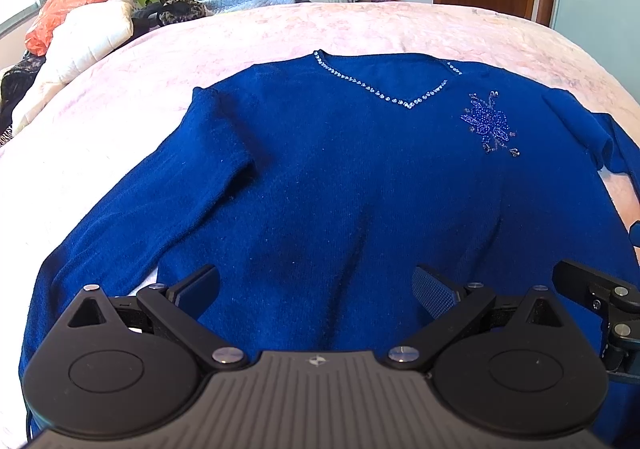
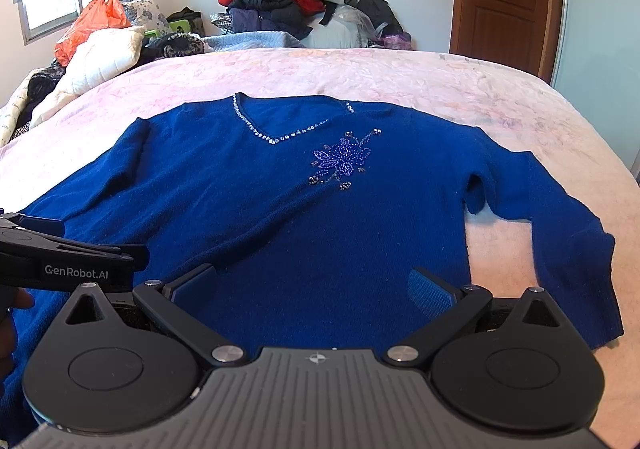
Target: Fold small clothes
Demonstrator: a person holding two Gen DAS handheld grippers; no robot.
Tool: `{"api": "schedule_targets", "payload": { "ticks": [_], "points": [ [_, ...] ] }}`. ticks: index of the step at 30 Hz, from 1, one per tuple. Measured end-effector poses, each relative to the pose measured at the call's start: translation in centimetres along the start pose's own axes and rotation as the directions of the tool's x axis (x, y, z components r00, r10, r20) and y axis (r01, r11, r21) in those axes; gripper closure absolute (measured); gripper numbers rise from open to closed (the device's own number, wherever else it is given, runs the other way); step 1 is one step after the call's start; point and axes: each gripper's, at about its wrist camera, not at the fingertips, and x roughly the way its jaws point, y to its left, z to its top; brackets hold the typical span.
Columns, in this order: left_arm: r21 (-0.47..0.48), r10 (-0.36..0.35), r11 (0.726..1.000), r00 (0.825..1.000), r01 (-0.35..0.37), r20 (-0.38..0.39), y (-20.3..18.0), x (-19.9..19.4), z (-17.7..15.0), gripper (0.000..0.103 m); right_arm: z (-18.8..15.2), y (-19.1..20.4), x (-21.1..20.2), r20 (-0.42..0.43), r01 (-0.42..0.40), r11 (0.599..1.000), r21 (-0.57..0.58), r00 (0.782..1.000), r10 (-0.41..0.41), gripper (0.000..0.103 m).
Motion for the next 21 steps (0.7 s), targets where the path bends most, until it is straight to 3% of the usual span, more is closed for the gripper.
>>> {"api": "schedule_targets", "payload": {
  "ticks": [21],
  "points": [
    [-0.004,0.002,1.000,1.000,-0.002,-0.007,0.00,0.26,-0.04,0.000,-0.35,0.10,-0.12,0.004,-0.006,1.000,-0.005,1.000,0.006,0.001]
  ]
}}
